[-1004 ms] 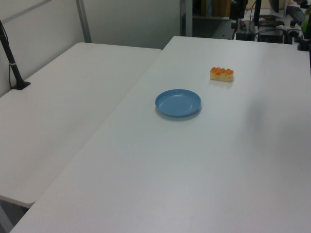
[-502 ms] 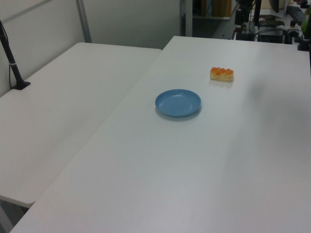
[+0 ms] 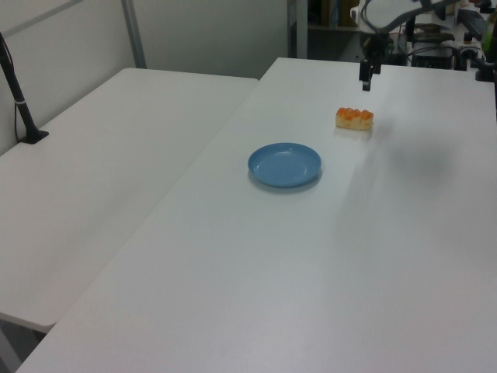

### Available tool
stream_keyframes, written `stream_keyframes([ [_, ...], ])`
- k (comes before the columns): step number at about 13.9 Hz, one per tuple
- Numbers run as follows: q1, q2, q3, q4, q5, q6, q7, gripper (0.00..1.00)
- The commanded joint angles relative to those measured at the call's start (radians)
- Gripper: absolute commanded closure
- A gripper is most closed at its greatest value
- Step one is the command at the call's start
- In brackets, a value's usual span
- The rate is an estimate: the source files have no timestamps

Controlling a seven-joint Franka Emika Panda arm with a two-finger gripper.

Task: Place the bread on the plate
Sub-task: 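Move the gripper down over the bread roll and close on it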

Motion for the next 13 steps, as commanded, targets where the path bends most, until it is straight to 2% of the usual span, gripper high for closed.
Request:
stream_keyframes([
  [1, -0.005, 0.042, 0.001, -0.031, 0.049, 0.086, -0.031, 0.0],
  [5, -0.008, 0.085, 0.009, -0.041, 0.116, 0.136, -0.023, 0.0],
  [9, -0.011, 0.118, 0.041, -0.055, 0.123, 0.213, 0.003, 0.0],
  [10, -0.011, 0.131, 0.048, -0.056, 0.123, 0.225, 0.007, 0.04],
  [12, -0.011, 0.154, 0.07, -0.056, 0.12, 0.251, 0.01, 0.35],
  [13, -0.011, 0.152, 0.073, -0.055, 0.118, 0.247, 0.01, 0.47],
])
